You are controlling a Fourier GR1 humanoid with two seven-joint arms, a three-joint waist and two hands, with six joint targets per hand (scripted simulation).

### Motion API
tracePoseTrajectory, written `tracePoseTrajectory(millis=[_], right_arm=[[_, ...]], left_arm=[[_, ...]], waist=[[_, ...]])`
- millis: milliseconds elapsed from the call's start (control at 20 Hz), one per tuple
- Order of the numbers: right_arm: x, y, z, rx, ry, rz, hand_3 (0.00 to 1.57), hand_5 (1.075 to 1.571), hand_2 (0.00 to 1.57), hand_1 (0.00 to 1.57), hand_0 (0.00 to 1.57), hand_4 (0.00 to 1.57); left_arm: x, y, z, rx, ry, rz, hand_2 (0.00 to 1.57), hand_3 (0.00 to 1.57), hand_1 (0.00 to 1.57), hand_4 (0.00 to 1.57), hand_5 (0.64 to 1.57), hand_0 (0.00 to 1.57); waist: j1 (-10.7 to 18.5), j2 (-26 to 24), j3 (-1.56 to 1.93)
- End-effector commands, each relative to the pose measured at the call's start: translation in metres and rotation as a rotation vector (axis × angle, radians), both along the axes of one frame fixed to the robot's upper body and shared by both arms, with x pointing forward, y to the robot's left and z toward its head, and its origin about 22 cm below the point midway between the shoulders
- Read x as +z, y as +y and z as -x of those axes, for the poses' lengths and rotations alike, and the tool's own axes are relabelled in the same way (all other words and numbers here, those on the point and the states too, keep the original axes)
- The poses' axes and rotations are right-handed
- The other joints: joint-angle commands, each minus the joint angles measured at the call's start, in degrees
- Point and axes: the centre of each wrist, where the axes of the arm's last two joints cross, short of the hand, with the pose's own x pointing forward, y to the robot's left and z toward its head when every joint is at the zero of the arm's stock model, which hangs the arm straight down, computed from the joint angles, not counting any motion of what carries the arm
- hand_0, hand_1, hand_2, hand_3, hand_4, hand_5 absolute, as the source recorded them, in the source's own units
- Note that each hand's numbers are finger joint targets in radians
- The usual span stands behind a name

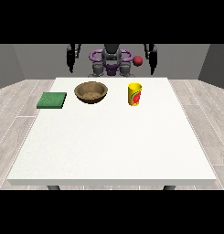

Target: Pick the cup and pour the ball into the bowl, then pick the bowl and place it on the pad

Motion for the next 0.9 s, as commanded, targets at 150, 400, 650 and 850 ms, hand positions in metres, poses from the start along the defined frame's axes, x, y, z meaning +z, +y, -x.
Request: tracePoseTrajectory(millis=[150,400,650,850], right_arm=[[0.025,-0.009,-0.001,-0.007,-0.016,0.039,0.0,1.568,0.0,0.0,0.0,0.0],[-0.004,-0.023,0.022,-0.099,0.014,-0.086,0.0,1.568,0.0,0.0,0.0,0.0],[0.009,-0.038,0.013,-0.101,-0.103,-0.087,0.0,1.566,0.0,0.0,0.0,0.0],[0.045,-0.014,-0.01,-0.013,-0.134,-0.086,0.0,1.566,0.0,0.0,0.0,0.0]], left_arm=[[0.028,0.006,-0.002,-0.008,-0.037,-0.028,0.0,0.0,0.0,0.0,1.524,0.0],[0.027,-0.047,0.023,-0.039,-0.08,0.326,0.0,0.0,0.0,0.0,1.53,0.0],[0.047,-0.075,0.033,-0.042,-0.205,0.251,0.0,0.0,0.0,0.0,1.507,0.0],[0.054,-0.057,0.001,-0.02,-0.294,0.175,0.0,0.0,0.0,0.0,1.453,0.0]], waist=[[-0.2,-13.1,0.68],[1.6,-16.9,0.89],[1.6,-8.4,0.88],[-0.4,-3.7,0.86]])
